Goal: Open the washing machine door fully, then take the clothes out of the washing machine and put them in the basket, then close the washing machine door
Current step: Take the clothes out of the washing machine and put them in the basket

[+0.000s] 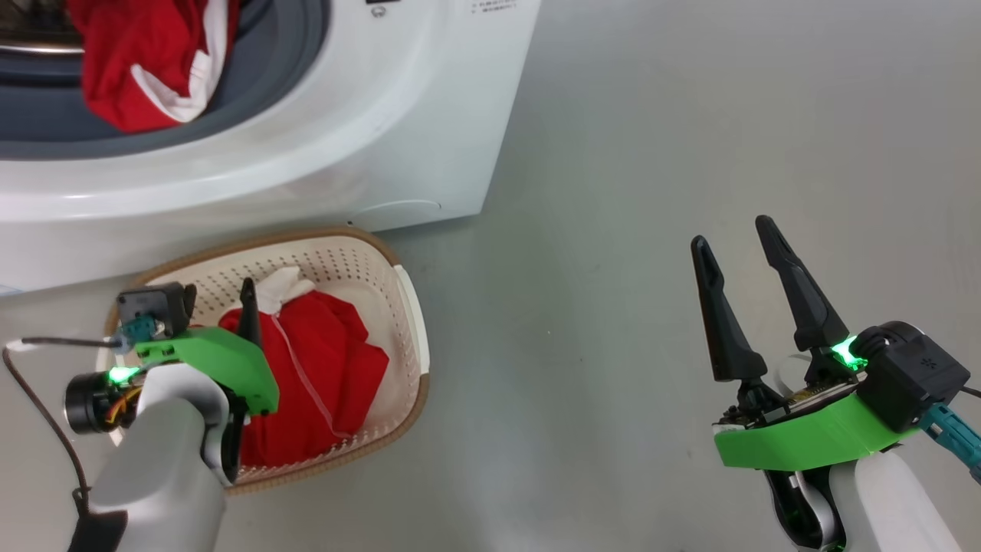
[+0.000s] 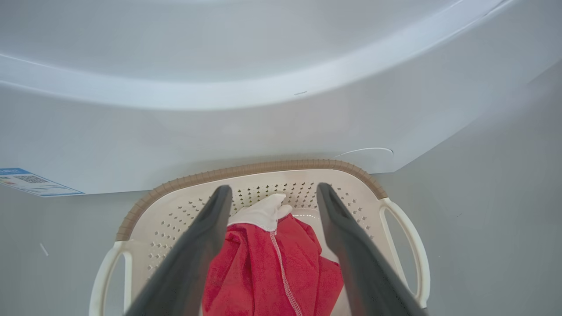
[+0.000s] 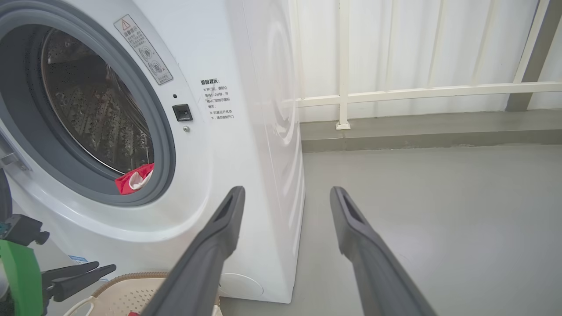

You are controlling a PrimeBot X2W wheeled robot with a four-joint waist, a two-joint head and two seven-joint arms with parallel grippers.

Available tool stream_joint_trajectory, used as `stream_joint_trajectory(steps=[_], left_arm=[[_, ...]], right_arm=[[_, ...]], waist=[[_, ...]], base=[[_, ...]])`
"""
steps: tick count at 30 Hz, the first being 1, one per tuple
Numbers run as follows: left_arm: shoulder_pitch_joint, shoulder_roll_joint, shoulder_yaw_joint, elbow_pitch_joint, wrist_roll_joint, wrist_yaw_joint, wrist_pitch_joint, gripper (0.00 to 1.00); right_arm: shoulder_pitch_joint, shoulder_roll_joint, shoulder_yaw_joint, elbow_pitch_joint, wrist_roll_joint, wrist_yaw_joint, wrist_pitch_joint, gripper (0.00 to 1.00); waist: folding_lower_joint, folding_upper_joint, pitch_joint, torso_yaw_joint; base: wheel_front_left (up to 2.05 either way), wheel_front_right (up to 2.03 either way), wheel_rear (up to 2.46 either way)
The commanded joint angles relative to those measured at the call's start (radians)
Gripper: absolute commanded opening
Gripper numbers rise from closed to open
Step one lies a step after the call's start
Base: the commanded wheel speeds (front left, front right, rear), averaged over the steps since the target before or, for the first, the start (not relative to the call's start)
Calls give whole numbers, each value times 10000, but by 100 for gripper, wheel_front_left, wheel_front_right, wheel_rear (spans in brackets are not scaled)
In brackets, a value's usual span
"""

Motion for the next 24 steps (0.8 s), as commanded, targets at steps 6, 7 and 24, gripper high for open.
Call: stream_joint_trajectory(steps=[6,7,24], left_arm=[[1221,331,571,-1962,284,272,-120,100],[1386,340,612,-2259,352,300,-120,100],[4027,32,1491,-7233,1522,572,-121,100]], right_arm=[[340,-29,117,-156,-158,63,-63,100],[362,-29,104,-149,-207,63,-63,100],[818,-29,-156,38,-779,63,-63,100]], waist=[[0,0,-798,318],[0,0,-884,333],[0,0,-2116,635]], base=[[0,0,0],[0,0,0],[0,0,0]])
